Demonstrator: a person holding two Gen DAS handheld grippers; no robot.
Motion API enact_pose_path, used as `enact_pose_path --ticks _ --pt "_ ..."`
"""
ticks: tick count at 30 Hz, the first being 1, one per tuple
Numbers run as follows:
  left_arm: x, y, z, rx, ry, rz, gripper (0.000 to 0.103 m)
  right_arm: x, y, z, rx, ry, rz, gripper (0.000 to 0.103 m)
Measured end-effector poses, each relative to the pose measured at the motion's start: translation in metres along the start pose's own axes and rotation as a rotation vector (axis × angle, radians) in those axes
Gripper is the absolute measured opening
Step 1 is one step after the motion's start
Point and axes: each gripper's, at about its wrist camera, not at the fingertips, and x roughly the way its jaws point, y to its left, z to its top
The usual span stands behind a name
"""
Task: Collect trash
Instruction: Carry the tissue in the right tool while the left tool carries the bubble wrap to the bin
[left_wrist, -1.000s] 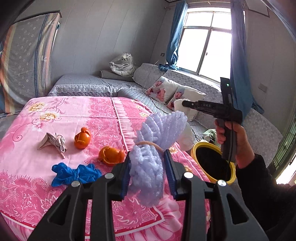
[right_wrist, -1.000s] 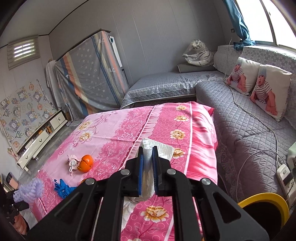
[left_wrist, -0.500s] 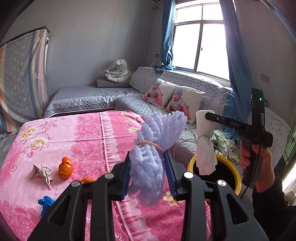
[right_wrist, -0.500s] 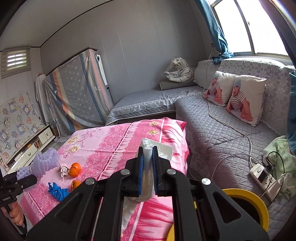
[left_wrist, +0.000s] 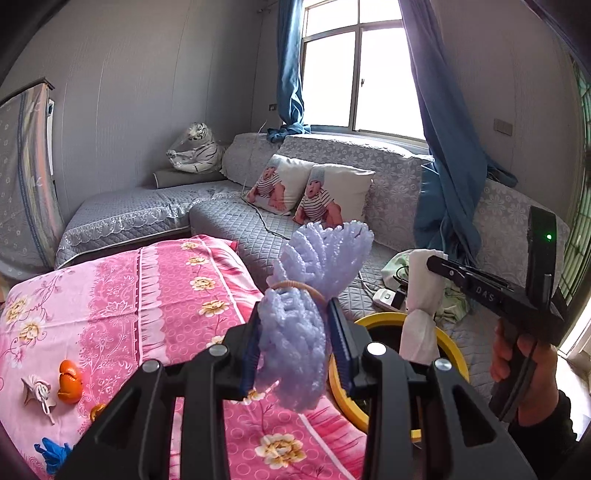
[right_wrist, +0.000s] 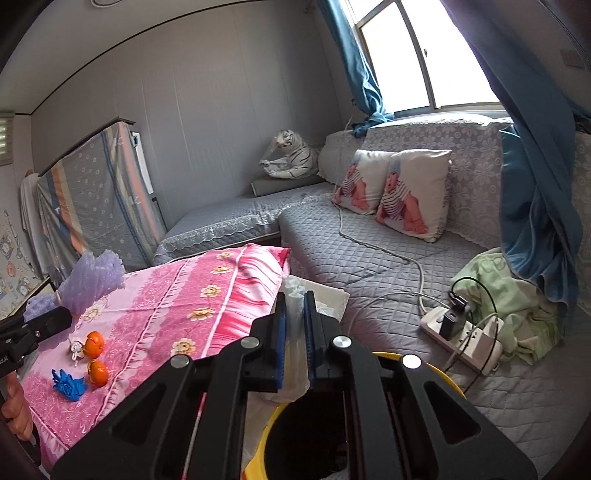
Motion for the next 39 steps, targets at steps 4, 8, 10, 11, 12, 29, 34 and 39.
enact_pose_path --ticks 4,8,10,11,12,29,34,39 --pt "0.022 -0.02 0.004 0.008 0.02 -0.042 0.032 -0.006 -0.02 -0.012 0.015 -0.012 -0.073 0.008" --pt "0.036 -0.038 0.004 0.036 0.019 -0.043 0.032 -0.01 -0.037 -0.022 0.036 -0.014 -0.119 0.008" --pt "0.042 -0.047 0.003 0.042 0.028 -0.057 0.032 -0.013 -0.042 -0.028 0.041 -0.015 -0.148 0.008" --pt "0.044 -0.051 0.002 0.046 0.031 -0.06 0.032 -0.014 -0.045 -0.031 0.043 -0.014 -0.161 0.008" --pt "0.048 -0.054 0.002 0.05 0.033 -0.061 0.032 -0.015 -0.048 -0.033 0.046 -0.014 -0.17 0.008" --pt "0.103 -0.082 -0.013 0.027 0.112 -0.122 0.033 -0.003 -0.065 -0.068 0.038 0.043 -0.299 0.008" --pt "0.126 -0.088 -0.023 0.018 0.165 -0.164 0.033 0.005 -0.07 -0.075 0.06 0.079 -0.302 0.008" --pt "0.144 -0.087 -0.033 0.005 0.218 -0.175 0.034 0.012 -0.077 -0.081 0.085 0.11 -0.304 0.009"
